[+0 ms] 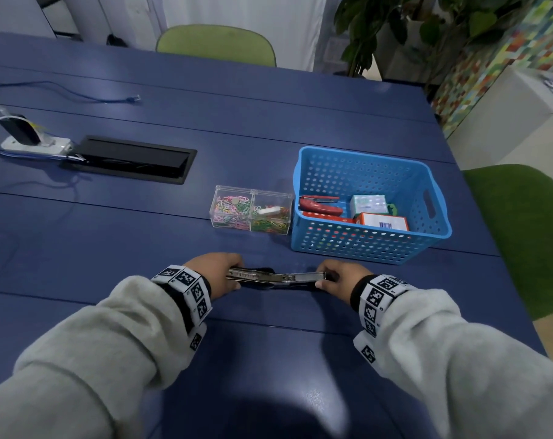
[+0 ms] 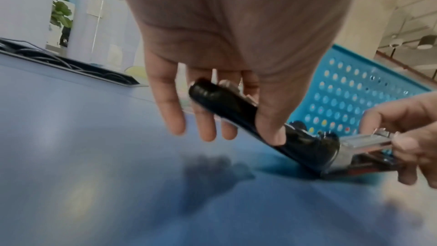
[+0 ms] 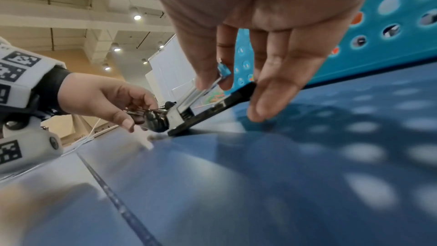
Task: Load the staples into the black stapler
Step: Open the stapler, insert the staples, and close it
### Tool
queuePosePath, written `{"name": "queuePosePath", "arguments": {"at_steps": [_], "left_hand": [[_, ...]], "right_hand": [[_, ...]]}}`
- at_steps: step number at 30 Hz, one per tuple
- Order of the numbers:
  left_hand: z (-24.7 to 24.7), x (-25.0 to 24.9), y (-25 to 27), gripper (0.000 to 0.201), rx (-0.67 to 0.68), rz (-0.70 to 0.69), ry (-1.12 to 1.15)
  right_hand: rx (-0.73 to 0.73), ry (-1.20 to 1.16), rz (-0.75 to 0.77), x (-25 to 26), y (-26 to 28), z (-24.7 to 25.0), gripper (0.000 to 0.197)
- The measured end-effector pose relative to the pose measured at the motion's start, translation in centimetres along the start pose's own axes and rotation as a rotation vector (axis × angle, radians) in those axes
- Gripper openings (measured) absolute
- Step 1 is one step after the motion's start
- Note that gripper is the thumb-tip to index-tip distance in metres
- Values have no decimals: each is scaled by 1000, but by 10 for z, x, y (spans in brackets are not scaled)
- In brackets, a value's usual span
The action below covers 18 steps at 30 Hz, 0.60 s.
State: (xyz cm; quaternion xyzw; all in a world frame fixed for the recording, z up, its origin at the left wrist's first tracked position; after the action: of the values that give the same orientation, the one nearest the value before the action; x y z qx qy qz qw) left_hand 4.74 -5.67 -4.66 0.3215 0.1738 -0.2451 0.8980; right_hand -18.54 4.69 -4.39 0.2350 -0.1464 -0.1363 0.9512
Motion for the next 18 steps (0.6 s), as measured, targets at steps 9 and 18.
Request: {"name": "queuePosePath", "arguments": {"at_steps": [9,18], "left_hand": [[17,-42,7,30,-132,-139,98],[4,-79,-1,32,-167,-230,189]], "right_hand": [[-91,-94,24,1,5,8,24],[-118,-331,0,2,8,8,28]]}}
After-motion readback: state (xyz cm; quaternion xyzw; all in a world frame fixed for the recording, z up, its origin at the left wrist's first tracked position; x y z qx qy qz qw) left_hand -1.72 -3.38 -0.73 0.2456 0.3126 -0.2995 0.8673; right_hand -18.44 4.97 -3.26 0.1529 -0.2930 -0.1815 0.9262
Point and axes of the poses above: each hand's wrist, its own y-axis away from the middle knuckle, its own z-axis out of the back of the hand, x = y × z, the point moved 3 cm from there along -y, towards the middle knuckle, and after that the axes turned 11 degrees about y, right-handed, at the moved point
